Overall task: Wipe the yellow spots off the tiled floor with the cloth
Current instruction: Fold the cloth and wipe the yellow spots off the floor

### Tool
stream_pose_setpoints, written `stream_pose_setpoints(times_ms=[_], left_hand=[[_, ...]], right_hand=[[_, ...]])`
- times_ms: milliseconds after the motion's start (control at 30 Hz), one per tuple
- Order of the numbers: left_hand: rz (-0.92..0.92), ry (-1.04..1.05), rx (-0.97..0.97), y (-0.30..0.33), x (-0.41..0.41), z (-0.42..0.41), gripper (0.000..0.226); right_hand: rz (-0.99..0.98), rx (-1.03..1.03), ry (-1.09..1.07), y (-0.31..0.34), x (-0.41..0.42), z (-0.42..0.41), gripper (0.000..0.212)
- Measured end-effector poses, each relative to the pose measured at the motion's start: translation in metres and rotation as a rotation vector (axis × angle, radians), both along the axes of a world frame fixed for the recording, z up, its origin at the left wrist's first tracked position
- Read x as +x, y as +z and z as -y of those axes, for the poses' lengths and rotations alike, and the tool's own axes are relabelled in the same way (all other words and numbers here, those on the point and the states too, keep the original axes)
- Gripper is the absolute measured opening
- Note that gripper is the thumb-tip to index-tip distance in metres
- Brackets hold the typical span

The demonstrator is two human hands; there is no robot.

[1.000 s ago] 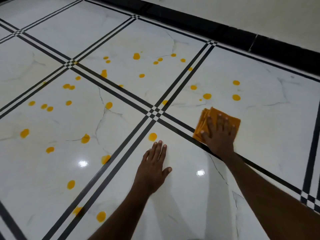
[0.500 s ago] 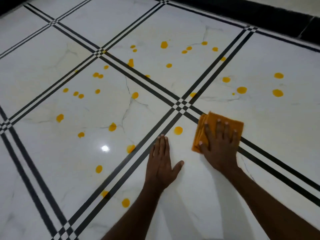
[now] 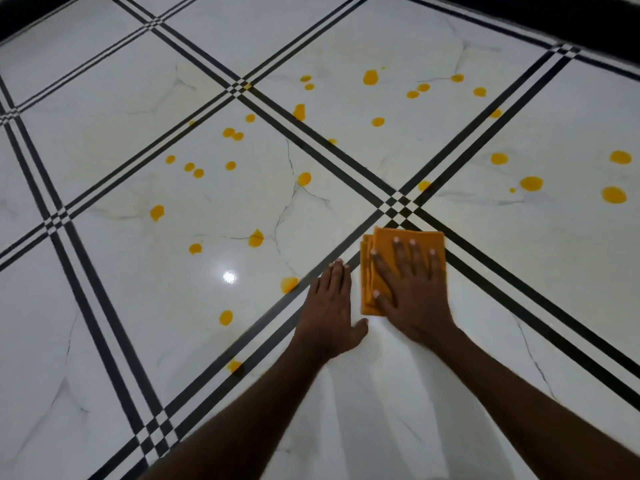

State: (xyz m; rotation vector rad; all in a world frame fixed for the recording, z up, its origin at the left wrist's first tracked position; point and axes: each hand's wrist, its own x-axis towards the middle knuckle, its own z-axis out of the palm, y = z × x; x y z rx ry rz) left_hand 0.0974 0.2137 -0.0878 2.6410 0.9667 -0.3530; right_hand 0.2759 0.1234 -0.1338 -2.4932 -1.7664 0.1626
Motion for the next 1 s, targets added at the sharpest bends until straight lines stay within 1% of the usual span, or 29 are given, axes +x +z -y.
stream_pose_setpoints(times_ms=[33,67,100,167,200,233,267,300,367,433,500,533,600,667,700,733,833,933,967,1000], left_hand=[[-0.027,-0.040,0.001,0.007,-0.001,-0.009,0.096],[-0.031,-0.082,0.008,0.014,-0.001,-0.019,0.090],[-0.016,-0.128,0.020,0.020,-0.003,-0.028,0.084],[-0.005,-0.202,0.030,0.030,-0.006,-0.045,0.075],[-0.013,-0.229,0.031,0.034,-0.008,-0.051,0.074],[-0.030,-0.253,0.039,0.037,-0.009,-0.057,0.076],[-0.054,-0.269,0.047,0.041,-0.012,-0.061,0.078],[-0.082,-0.277,0.049,0.045,-0.015,-0.064,0.079],[-0.151,-0.287,0.036,0.051,-0.022,-0.069,0.083],[-0.203,-0.283,0.009,0.055,-0.028,-0.075,0.088],[-0.225,-0.265,0.012,0.057,-0.035,-0.084,0.089],[-0.241,-0.244,0.011,0.058,-0.037,-0.089,0.088],[-0.277,-0.183,-0.024,0.059,-0.044,-0.099,0.084],[-0.270,-0.117,-0.059,0.057,-0.056,-0.107,0.078],[-0.254,-0.093,-0.061,0.054,-0.067,-0.110,0.075],[-0.237,-0.080,-0.052,0.049,-0.077,-0.113,0.072],[-0.140,-0.064,0.006,0.029,-0.108,-0.112,0.068],[-0.028,-0.017,0.027,0.017,-0.121,-0.107,0.070],[-0.005,0.003,0.032,0.015,-0.124,-0.106,0.071],[0.009,0.018,0.039,0.015,-0.128,-0.105,0.071]], right_hand=[[-0.005,0.002,0.090,0.000,0.004,-0.009,0.075],[-0.005,0.002,0.113,-0.001,0.015,-0.018,0.074],[-0.011,-0.013,0.087,0.000,0.029,-0.025,0.074],[-0.015,-0.025,-0.075,0.003,0.055,-0.031,0.076],[-0.021,-0.014,-0.163,0.004,0.055,-0.029,0.077],[-0.032,-0.003,-0.222,0.005,0.043,-0.026,0.079],[-0.038,0.004,-0.238,0.007,0.022,-0.023,0.080],[-0.041,-0.007,-0.202,0.008,-0.004,-0.020,0.081],[-0.048,-0.018,-0.047,0.008,-0.042,-0.011,0.081],[-0.042,-0.023,0.073,0.004,-0.043,-0.008,0.080],[-0.042,-0.027,0.108,0.002,-0.026,-0.009,0.078],[-0.031,-0.034,0.083,0.002,-0.018,-0.011,0.078],[-0.038,-0.049,-0.061,0.004,-0.014,-0.015,0.080],[-0.076,-0.023,-0.199,0.009,-0.032,-0.022,0.083],[-0.089,-0.008,-0.218,0.011,-0.047,-0.026,0.084],[-0.093,-0.009,-0.186,0.012,-0.063,-0.028,0.085],[-0.036,-0.013,0.081,0.005,-0.098,-0.029,0.081],[-0.022,0.014,0.304,0.002,-0.081,-0.040,0.076],[-0.006,0.006,0.312,0.001,-0.071,-0.045,0.074],[0.001,-0.002,0.257,0.001,-0.062,-0.051,0.072]])
